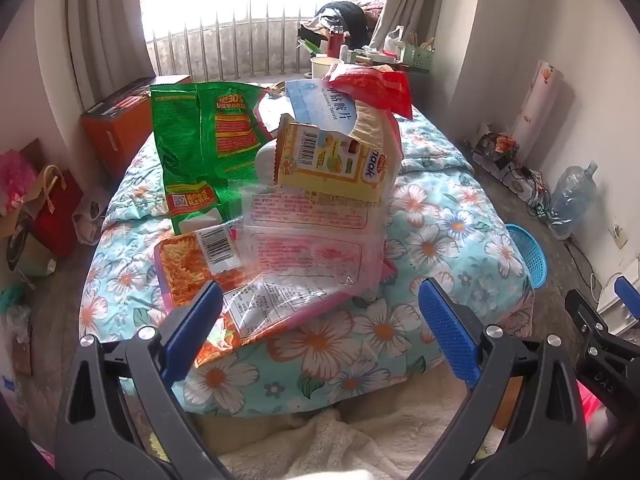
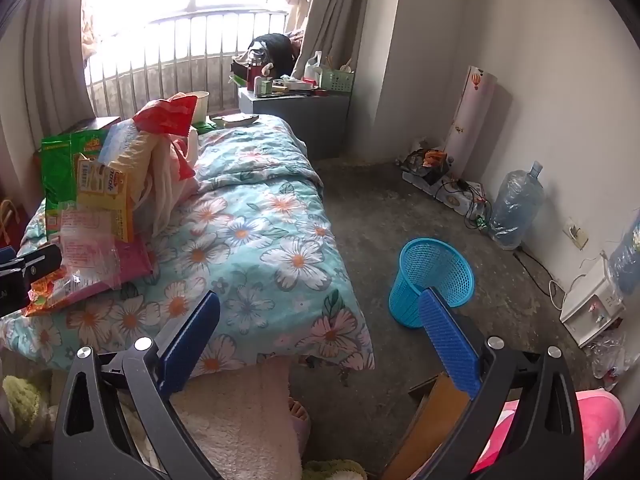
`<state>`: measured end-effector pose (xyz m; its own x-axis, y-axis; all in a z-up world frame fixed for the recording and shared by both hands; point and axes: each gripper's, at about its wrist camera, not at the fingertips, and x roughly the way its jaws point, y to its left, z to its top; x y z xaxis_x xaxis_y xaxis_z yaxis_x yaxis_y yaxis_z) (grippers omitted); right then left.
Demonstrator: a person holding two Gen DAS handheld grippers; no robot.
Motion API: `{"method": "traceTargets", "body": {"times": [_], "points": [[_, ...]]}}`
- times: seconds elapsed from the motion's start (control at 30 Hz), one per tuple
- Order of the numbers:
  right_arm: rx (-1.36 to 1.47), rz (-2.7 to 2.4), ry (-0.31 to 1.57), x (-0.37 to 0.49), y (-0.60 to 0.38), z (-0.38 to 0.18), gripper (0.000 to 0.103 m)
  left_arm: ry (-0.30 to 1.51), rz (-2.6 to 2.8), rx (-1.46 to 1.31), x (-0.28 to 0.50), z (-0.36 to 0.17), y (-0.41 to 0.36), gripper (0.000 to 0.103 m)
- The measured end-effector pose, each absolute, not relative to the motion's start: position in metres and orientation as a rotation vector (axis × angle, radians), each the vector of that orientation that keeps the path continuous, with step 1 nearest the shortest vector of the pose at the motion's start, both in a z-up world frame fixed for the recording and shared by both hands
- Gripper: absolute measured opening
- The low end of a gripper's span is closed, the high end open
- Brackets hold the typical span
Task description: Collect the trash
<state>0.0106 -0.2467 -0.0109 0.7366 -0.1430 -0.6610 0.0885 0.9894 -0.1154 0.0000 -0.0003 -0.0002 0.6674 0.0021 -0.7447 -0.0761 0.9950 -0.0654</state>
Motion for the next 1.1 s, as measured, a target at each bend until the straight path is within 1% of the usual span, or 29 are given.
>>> {"method": "traceTargets", "body": {"times": [1.1], "points": [[-0.072,-0.114,0.740,0.012,-0.244,-0.013,0.097,0.871,0.058,-0.078,0.002,-0.008,0.001,0.094]]}}
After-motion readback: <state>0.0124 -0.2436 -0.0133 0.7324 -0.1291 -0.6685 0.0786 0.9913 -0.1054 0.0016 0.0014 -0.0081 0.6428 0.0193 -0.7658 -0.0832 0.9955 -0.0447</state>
